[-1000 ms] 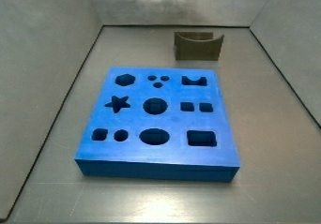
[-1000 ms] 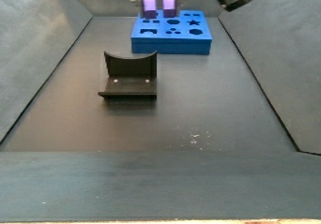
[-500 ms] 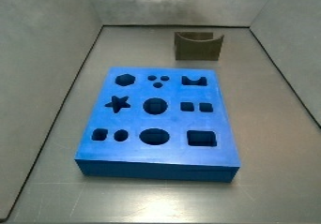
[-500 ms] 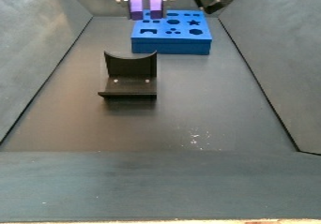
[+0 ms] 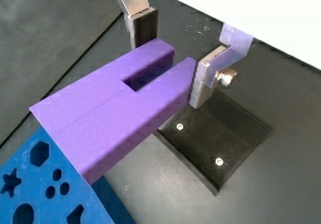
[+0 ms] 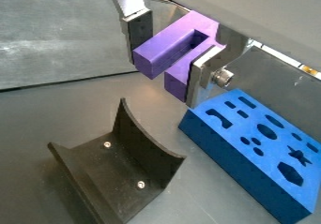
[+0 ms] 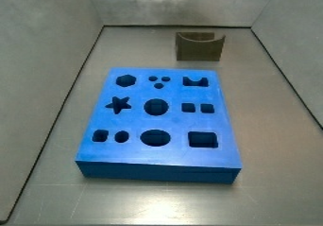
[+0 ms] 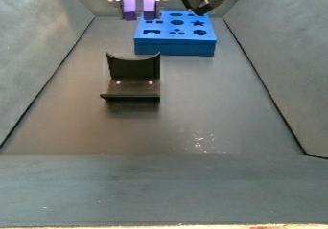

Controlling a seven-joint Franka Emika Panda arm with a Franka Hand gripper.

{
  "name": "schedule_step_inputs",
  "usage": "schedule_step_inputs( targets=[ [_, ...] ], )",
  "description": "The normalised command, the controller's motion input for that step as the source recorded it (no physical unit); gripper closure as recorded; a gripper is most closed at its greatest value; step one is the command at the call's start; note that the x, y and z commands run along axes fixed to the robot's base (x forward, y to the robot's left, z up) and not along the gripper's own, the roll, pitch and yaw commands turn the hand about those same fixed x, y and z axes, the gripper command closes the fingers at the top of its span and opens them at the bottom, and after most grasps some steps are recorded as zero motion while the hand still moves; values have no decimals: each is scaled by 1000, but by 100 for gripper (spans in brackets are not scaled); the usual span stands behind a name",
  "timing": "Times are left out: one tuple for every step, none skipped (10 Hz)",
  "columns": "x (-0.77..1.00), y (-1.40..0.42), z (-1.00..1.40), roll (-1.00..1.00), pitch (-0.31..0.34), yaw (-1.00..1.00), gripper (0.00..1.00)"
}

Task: Pick up the double-square object. Move up. Rotate the double-square object. Place the double-square object on the fixture. Regrasp the double-square object. Move to above the board. Insert the double-square object.
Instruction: Place the double-square object on the fixture.

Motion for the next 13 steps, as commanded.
schedule_step_inputs(
  targets=[
    [283, 37, -6, -152, 124, -41, 100],
    [239, 37, -4, -146, 125, -40, 100],
    [196, 34, -6, -145, 128, -38, 100],
    [154, 74, -1000, -1000, 93, -106, 100],
    [147, 80, -1000, -1000, 89, -115, 100],
    [151, 90, -1000, -1000, 92, -129, 100],
    [167, 94, -1000, -1000, 113, -146, 100],
    [174, 98, -1000, -1000, 119, -156, 100],
    [188, 108, -1000, -993, 119, -181, 100],
    [196, 117, -1000, -837, 98, -179, 100],
    [211, 125, -1000, -629, 69, -172, 100],
    [217, 131, -1000, -523, 59, -167, 100],
    [190, 107, -789, -279, 41, -145, 100]
  ],
)
